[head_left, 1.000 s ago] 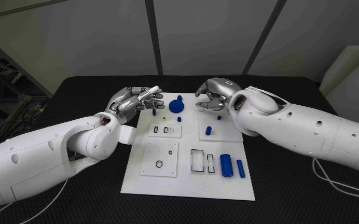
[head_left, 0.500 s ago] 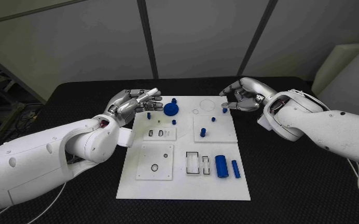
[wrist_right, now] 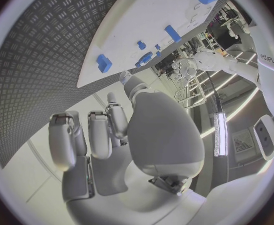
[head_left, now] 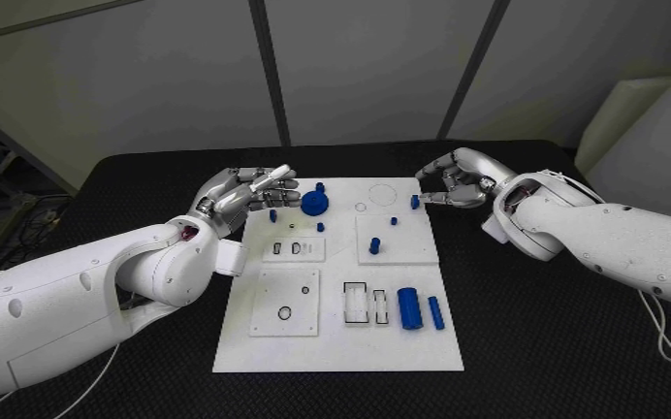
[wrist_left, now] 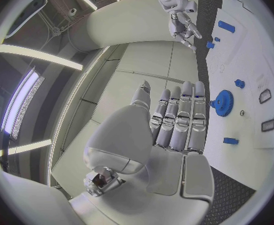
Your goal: Assemble the parts on the task board
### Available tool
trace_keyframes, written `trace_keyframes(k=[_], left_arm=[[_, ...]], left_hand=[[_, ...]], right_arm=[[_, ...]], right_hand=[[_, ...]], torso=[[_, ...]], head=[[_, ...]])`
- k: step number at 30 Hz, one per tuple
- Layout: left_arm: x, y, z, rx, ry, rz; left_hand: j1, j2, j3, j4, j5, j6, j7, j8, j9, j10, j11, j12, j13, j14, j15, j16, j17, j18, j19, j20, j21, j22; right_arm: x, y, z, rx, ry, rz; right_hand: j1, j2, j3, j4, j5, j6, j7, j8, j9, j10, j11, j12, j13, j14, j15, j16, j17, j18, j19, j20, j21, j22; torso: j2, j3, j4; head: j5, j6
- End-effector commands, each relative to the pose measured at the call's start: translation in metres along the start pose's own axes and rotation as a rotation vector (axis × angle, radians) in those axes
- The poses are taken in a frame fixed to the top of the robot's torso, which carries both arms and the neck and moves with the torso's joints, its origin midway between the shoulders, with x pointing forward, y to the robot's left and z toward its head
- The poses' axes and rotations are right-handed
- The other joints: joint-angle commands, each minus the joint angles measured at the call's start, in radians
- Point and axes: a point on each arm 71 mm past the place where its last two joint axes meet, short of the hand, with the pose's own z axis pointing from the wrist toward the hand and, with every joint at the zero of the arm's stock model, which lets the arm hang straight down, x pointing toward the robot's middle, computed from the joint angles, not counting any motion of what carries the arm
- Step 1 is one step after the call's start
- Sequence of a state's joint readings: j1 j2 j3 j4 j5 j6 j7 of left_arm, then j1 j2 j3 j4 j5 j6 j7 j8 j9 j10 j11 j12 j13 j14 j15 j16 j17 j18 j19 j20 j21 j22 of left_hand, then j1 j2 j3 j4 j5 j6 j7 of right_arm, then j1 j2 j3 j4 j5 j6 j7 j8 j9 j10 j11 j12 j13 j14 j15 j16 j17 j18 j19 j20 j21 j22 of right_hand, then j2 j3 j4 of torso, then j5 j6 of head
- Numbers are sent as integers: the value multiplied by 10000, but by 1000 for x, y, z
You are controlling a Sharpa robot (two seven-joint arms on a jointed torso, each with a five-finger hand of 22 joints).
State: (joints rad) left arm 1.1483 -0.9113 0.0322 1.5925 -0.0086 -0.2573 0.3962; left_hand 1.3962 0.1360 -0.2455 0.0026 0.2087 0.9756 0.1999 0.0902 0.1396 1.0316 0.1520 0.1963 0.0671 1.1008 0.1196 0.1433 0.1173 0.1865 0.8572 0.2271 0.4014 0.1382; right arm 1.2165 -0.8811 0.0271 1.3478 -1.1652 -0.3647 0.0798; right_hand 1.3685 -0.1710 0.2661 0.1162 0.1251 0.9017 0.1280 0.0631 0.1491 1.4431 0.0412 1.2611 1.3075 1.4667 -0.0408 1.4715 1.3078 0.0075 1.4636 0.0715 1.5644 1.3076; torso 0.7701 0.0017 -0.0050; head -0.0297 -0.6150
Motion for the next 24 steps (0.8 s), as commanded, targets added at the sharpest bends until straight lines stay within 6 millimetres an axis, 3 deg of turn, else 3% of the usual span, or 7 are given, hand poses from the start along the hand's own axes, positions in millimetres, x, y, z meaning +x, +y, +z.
trace_keyframes(k=[1, 14, 24], left_arm=[[1, -1, 0, 53, 148, -60], [0, -1, 1, 61, 127, -52], [1, 0, 1, 56, 146, -62]], left_hand=[[33, 99, -30, -56, 24, 64, -25, -45, -13, 71, -5, -56, -4, -76, 0, -30, -10, -69, -58, -11, -48, -17], [32, 102, -36, -61, 24, 66, -25, -48, -13, 73, -4, -60, -4, -83, 3, -40, -12, -69, -66, -8, -55, -22], [29, 108, -47, -70, 24, 69, -22, -55, -13, 76, -2, -67, -4, -89, 6, -54, -13, -68, -79, -3, -65, -30]], right_arm=[[5, -3, 0, 71, 328, 33], [12, -10, 2, 458, 480, -334], [19, -10, 8, 657, 649, -545]], right_hand=[[-4, -78, -77, -6, 1, -89, 7, -29, -19, -46, 2, -4, 480, 611, 72, -42, 743, -38, 978, 60, -24, 2490], [-40, -131, -169, 53, -34, -135, 15, -9, -40, -22, 12, 42, 514, 619, 84, -28, 774, -46, 998, 73, -5, 2521], [-38, 106, -145, 162, -34, 294, -55, 136, 19, 68, -45, 213, 637, 646, 48, 23, 873, -73, 1068, 55, 61, 2627]], torso=[[-5, -6, -16], [-7, -6, -8], [-7, -6, -11]], head=[[23, -24], [29, -48], [1, -64]])
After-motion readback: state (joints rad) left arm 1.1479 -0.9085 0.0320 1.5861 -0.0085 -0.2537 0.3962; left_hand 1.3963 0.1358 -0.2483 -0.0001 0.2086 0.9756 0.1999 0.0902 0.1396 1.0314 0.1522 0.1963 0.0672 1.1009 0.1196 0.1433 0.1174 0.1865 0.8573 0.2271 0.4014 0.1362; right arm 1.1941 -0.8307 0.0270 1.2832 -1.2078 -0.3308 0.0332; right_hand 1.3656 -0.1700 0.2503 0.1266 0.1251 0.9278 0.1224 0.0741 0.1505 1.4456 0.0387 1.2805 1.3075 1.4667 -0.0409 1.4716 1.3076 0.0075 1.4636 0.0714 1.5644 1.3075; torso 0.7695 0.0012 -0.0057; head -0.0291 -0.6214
